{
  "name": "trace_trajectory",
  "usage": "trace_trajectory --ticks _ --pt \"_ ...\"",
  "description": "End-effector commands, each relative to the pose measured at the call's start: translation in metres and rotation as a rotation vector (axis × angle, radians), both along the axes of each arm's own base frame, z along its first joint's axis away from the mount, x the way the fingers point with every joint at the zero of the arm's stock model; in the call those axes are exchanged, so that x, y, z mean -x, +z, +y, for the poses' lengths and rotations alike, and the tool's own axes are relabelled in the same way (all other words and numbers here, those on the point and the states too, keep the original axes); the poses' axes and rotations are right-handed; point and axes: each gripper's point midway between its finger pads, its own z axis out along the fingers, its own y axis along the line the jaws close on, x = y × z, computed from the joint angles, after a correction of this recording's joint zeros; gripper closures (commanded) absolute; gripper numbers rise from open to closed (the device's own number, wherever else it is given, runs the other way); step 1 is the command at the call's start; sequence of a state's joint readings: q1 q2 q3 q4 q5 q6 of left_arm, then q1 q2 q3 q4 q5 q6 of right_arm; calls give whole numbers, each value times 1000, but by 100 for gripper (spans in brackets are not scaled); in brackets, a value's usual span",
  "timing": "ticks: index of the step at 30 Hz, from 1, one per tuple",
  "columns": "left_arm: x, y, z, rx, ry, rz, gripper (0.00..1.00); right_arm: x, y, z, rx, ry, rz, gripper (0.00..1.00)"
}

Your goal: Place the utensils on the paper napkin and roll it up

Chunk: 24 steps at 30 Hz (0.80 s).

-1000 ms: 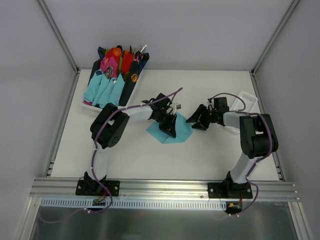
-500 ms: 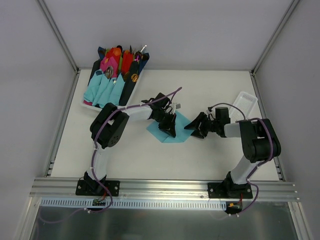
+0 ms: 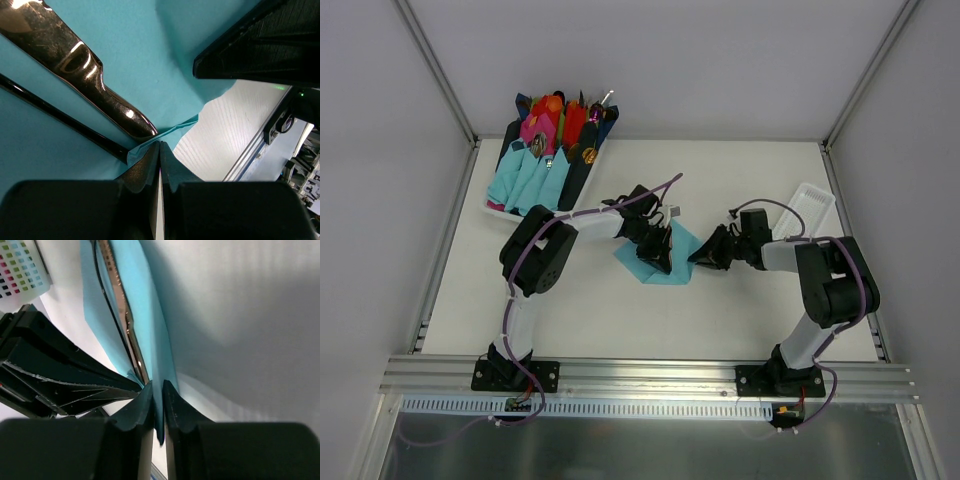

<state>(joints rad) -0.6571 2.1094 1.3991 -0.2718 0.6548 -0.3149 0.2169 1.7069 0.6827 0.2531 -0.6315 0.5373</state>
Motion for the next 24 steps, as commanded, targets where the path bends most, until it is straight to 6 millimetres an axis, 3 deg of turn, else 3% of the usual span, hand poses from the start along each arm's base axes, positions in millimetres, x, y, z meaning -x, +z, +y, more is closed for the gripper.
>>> trace_trajectory --ticks 1,11,17,24 --pt "-11 -22 11 -62 30 -9 99 -3 16 13 15 35 -49 86" --pt "-11 -24 9 -59 33 6 99 5 23 32 -71 -22 24 95" --pt "-11 -25 10 -60 32 8 99 -5 40 47 -217 -103 24 98" --pt "-11 -27 10 -63 33 13 99 -7 47 61 -304 -137 50 99"
